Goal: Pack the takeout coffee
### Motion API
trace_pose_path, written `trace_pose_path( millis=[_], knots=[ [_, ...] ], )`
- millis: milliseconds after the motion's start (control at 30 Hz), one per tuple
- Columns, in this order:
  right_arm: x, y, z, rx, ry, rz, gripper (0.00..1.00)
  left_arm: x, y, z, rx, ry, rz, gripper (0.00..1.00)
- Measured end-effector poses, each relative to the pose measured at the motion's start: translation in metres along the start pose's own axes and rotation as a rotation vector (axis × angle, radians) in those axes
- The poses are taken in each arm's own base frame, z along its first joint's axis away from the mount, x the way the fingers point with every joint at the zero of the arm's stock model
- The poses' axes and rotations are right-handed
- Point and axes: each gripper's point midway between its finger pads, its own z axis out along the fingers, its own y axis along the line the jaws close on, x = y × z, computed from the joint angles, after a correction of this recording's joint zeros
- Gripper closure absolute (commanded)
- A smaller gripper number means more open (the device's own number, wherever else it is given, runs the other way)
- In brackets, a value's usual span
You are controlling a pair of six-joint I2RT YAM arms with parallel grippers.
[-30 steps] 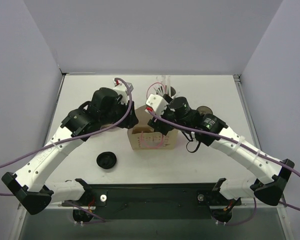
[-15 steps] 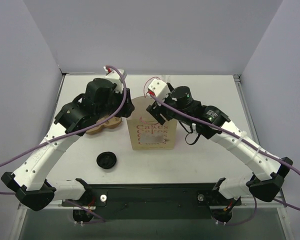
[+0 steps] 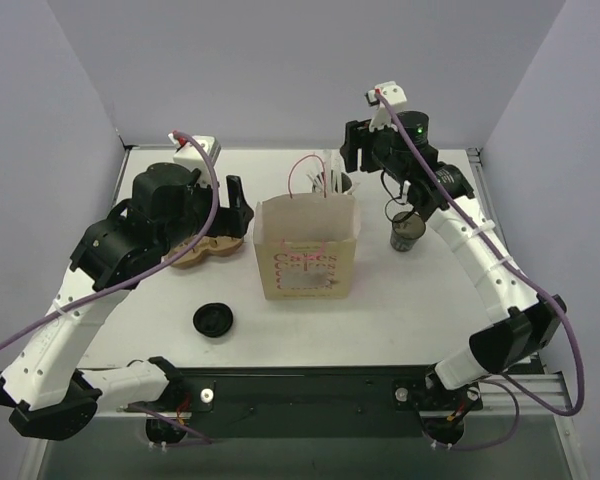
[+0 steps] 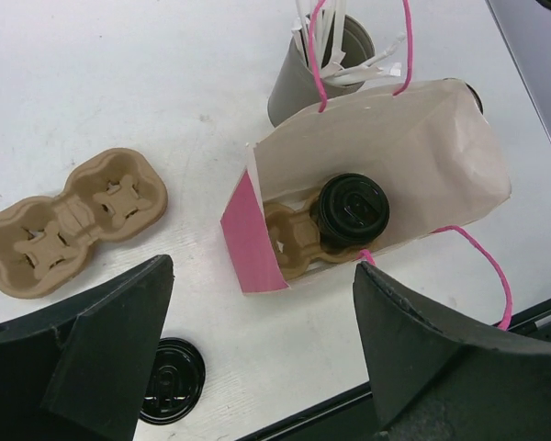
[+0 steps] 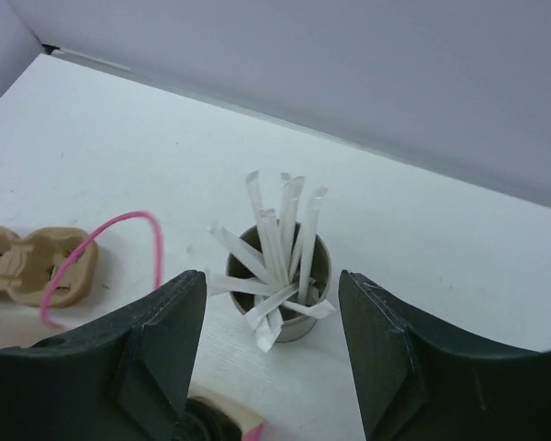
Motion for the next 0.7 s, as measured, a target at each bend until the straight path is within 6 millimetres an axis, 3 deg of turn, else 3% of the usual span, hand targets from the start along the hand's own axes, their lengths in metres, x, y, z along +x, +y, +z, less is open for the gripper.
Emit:
trace_pose_path(
  millis=[100,233,400,500,700],
  knots=[
    [0.017,-0.031,0.032,0.049,0.045,0.09,0.43,0.0,0.006,-0.008,-0.013,-0.007,-0.012,0.1],
    [0.058,-0.062,0.078,0.085,0.145,0.186,0.46,0.005,0.015,-0.018,-0.039,-0.013,-0.052,0.09],
    [0.111,-0.079,0.11,0.109,0.261,0.291,0.47,0.015,0.017,-0.027,-0.038,0.009,-0.108,0.09],
    [0.12,-0.076,0.116,0.083,0.277,0.334,0.46,0.018,0.015,-0.027,-0.036,0.023,-0.143,0.09],
    [0.11,-0.066,0.12,0.01,0.239,0.364,0.46,0.025,0.015,-0.024,-0.047,0.046,-0.199,0.09]
  ],
)
